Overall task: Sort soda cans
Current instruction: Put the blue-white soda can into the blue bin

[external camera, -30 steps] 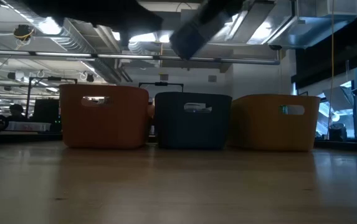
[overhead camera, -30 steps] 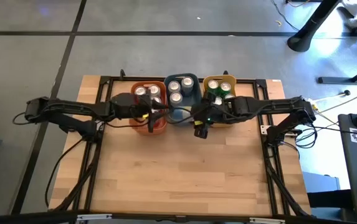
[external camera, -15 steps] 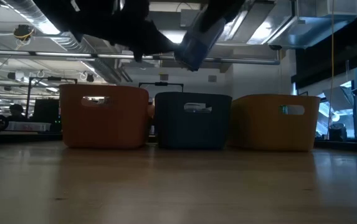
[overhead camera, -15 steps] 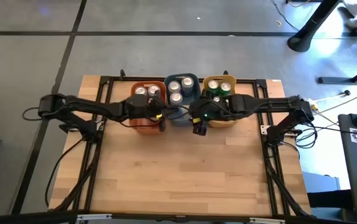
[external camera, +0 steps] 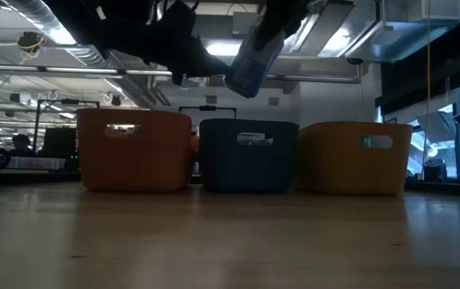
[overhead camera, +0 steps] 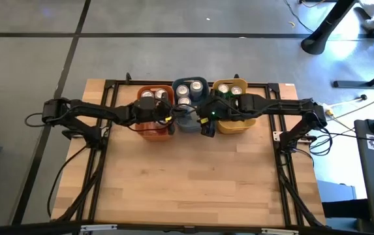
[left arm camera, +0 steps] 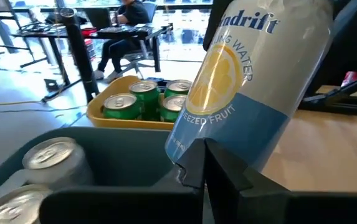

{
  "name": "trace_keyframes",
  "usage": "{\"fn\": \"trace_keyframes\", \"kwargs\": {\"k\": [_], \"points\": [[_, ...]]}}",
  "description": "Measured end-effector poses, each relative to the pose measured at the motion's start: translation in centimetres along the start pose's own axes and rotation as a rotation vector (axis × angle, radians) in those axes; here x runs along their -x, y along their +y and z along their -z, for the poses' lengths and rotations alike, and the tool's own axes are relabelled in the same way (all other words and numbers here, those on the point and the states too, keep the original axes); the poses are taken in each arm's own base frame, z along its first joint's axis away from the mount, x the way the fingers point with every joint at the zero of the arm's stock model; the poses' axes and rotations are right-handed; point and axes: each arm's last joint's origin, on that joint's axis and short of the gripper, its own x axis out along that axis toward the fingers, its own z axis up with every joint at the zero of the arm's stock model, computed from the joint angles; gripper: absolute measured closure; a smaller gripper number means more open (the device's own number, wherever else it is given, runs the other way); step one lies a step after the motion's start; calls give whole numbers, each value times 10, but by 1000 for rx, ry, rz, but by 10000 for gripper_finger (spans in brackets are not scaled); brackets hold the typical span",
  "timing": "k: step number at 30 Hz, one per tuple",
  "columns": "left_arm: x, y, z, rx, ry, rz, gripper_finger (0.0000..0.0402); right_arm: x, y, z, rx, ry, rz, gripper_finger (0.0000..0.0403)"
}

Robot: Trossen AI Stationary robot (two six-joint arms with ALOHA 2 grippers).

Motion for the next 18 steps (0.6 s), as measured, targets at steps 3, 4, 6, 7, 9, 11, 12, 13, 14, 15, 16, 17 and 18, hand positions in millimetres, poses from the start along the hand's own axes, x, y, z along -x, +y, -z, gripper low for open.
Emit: {"fn": "trace_keyframes", "kwargs": {"k": [3, 4, 6, 7, 9, 11, 12, 13, 14, 15, 16, 17, 18], "points": [[12, 5, -7, -11, 31, -61, 395, -3, -8, -4, -33, -39, 27, 120], [17, 7, -9, -19, 45, -76, 393, -4, -13, -5, -45, -37, 48, 120], [29, 7, -8, -53, 115, -91, 390, -6, -23, -3, -63, -16, 106, 120], [36, 8, -11, -68, 122, -100, 390, -8, -27, -1, -68, -3, 119, 120], [52, 11, -22, -82, 110, -140, 389, -18, -35, 3, -57, 42, 135, 120], [65, 14, -28, -84, 112, -187, 389, -28, -42, 6, -56, 68, 125, 120], [71, 14, -28, -83, 134, -195, 389, -33, -45, 7, -62, 83, 108, 120], [75, 15, -26, -78, 161, -195, 389, -38, -49, 8, -69, 95, 100, 120], [79, 15, -25, -66, 178, -192, 389, -43, -54, 10, -81, 105, 85, 120], [83, 14, -26, -59, 183, -190, 389, -50, -58, 12, -93, 119, 71, 120], [86, 15, -26, -49, 187, -190, 389, -57, -63, 14, -102, 136, 72, 120], [89, 15, -27, -40, 187, -193, 389, -64, -67, 16, -112, 153, 69, 120], [90, 15, -27, -37, 199, -196, 389, -70, -70, 18, -121, 171, 64, 120]]}}
